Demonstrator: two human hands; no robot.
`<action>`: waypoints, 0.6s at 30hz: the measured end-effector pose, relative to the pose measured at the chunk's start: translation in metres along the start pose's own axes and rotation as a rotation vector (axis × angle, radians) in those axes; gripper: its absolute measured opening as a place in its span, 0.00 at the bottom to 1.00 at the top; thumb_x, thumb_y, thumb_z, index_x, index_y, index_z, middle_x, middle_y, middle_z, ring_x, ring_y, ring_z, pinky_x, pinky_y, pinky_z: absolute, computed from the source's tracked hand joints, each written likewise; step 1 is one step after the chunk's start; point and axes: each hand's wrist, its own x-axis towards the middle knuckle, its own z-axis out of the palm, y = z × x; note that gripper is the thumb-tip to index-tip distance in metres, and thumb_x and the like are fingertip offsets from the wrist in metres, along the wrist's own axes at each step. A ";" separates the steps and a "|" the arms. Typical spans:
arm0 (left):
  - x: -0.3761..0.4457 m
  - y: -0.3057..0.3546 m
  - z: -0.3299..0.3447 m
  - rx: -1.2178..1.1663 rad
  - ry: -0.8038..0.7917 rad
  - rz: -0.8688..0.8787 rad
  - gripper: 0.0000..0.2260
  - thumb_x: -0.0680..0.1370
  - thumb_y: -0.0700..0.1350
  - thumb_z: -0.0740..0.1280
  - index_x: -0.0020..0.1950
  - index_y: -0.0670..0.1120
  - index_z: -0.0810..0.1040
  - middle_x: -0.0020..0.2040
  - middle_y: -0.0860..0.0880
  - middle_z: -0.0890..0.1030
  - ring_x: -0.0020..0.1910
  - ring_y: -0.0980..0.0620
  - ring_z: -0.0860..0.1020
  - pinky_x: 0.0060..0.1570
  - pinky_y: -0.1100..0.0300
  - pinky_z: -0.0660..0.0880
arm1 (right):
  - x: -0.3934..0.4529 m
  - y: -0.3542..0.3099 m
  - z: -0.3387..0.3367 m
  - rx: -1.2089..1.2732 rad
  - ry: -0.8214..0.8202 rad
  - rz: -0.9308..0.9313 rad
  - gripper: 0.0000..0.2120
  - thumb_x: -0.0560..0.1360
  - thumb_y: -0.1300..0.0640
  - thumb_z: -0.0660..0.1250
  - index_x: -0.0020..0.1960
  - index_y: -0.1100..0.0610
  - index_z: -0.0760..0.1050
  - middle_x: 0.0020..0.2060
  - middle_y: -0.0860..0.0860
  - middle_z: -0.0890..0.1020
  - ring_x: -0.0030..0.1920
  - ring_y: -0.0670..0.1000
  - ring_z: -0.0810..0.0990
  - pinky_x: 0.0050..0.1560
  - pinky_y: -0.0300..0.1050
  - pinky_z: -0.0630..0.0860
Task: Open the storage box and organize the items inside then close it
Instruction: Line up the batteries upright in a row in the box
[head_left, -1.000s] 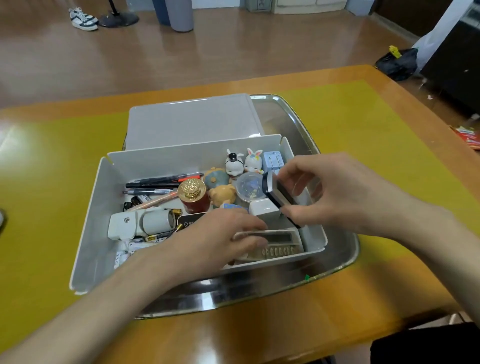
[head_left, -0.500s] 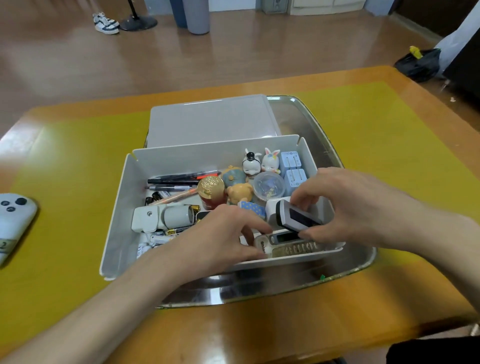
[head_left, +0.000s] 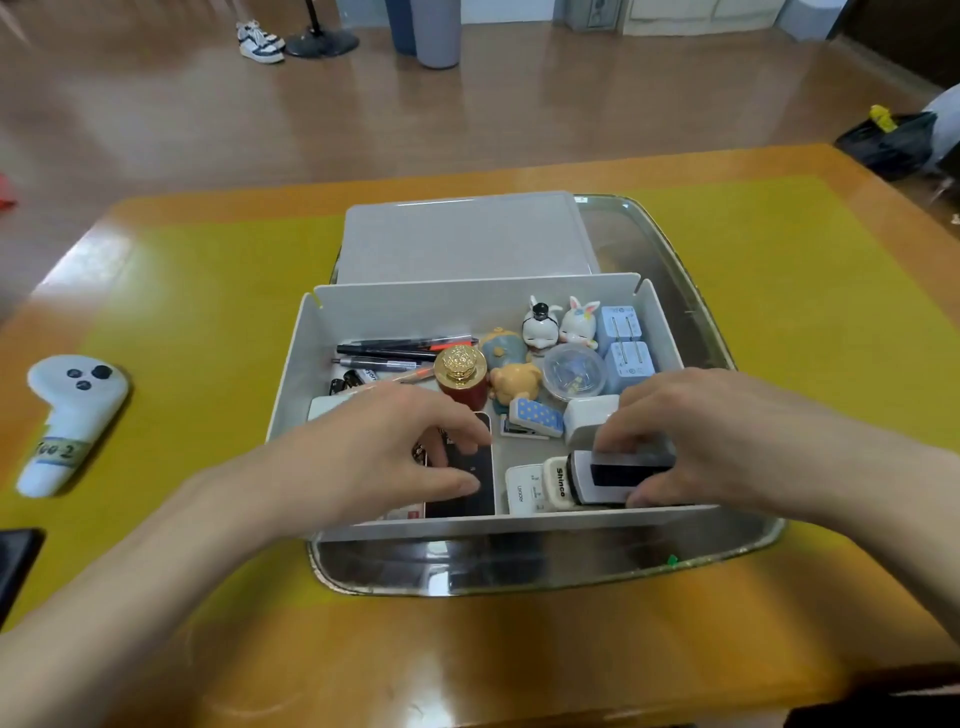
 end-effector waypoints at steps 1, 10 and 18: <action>-0.001 0.000 -0.004 0.007 0.011 -0.008 0.13 0.74 0.54 0.74 0.57 0.58 0.82 0.49 0.62 0.83 0.46 0.62 0.81 0.42 0.70 0.75 | 0.002 0.000 0.000 -0.006 -0.012 0.004 0.19 0.67 0.36 0.74 0.55 0.36 0.75 0.44 0.34 0.77 0.46 0.41 0.77 0.43 0.43 0.77; -0.001 -0.010 -0.037 0.106 0.087 -0.057 0.09 0.76 0.53 0.73 0.55 0.58 0.83 0.45 0.61 0.83 0.43 0.61 0.80 0.40 0.66 0.74 | 0.010 -0.007 -0.017 0.131 0.098 0.060 0.18 0.69 0.30 0.66 0.54 0.37 0.79 0.42 0.31 0.80 0.47 0.35 0.78 0.48 0.44 0.78; -0.011 -0.031 -0.037 0.538 0.054 -0.154 0.16 0.76 0.60 0.70 0.62 0.58 0.77 0.57 0.58 0.77 0.58 0.53 0.76 0.42 0.58 0.70 | 0.058 -0.054 -0.003 0.001 0.182 -0.091 0.16 0.75 0.34 0.62 0.57 0.41 0.78 0.49 0.36 0.78 0.56 0.43 0.75 0.47 0.44 0.72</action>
